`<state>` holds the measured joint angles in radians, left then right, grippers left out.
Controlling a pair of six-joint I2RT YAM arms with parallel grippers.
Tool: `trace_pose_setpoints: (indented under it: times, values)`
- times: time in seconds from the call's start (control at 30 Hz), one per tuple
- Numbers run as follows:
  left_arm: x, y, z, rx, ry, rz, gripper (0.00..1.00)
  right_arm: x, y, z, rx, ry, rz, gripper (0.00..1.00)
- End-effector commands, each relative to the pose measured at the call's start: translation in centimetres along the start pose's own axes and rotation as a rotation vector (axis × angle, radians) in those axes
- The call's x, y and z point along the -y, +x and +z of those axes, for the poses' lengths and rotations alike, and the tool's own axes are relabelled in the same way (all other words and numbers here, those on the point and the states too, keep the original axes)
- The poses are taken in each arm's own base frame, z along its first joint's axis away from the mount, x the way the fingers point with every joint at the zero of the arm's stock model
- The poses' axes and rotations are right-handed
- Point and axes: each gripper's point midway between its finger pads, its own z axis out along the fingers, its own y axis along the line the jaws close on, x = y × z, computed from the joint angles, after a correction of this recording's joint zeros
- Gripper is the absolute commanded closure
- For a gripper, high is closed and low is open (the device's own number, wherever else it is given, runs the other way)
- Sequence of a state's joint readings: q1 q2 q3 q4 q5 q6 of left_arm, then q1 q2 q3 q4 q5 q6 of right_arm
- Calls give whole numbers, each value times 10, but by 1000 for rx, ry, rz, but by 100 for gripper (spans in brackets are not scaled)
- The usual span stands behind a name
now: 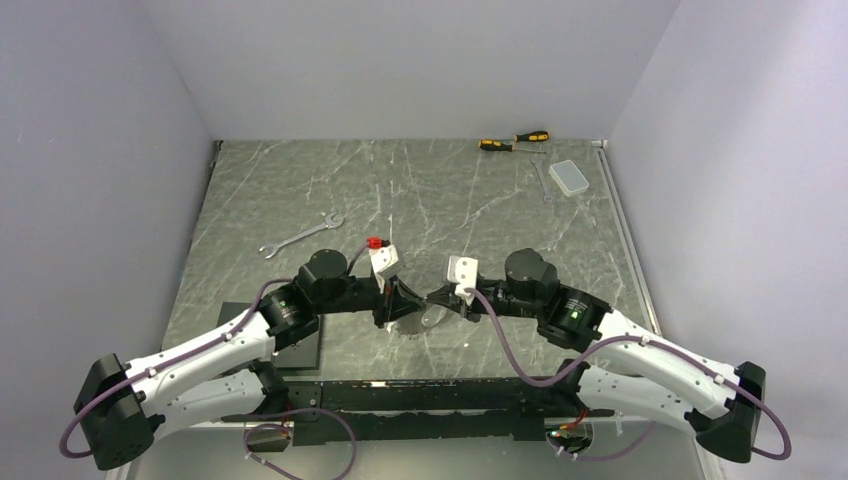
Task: Put the keys on the keyring
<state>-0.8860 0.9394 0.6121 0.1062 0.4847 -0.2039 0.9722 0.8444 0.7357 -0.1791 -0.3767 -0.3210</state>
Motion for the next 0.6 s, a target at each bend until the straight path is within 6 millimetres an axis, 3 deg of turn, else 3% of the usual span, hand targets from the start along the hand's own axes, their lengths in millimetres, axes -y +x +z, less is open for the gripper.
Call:
trace_pose_setpoints:
  times: [0.0, 0.33, 0.47, 0.57]
  values:
    - [9, -32, -4, 79, 26, 80, 100, 1, -32, -10, 101, 3, -70, 100]
    - [11, -31, -6, 74, 35, 99, 99, 2, -36, -13, 125, 17, -69, 100]
    - [9, -25, -7, 52, 30, 107, 84, 7, -46, -16, 175, 54, -43, 100]
    - [12, -27, -9, 59, 37, 117, 65, 8, -57, -17, 259, 74, -10, 100]
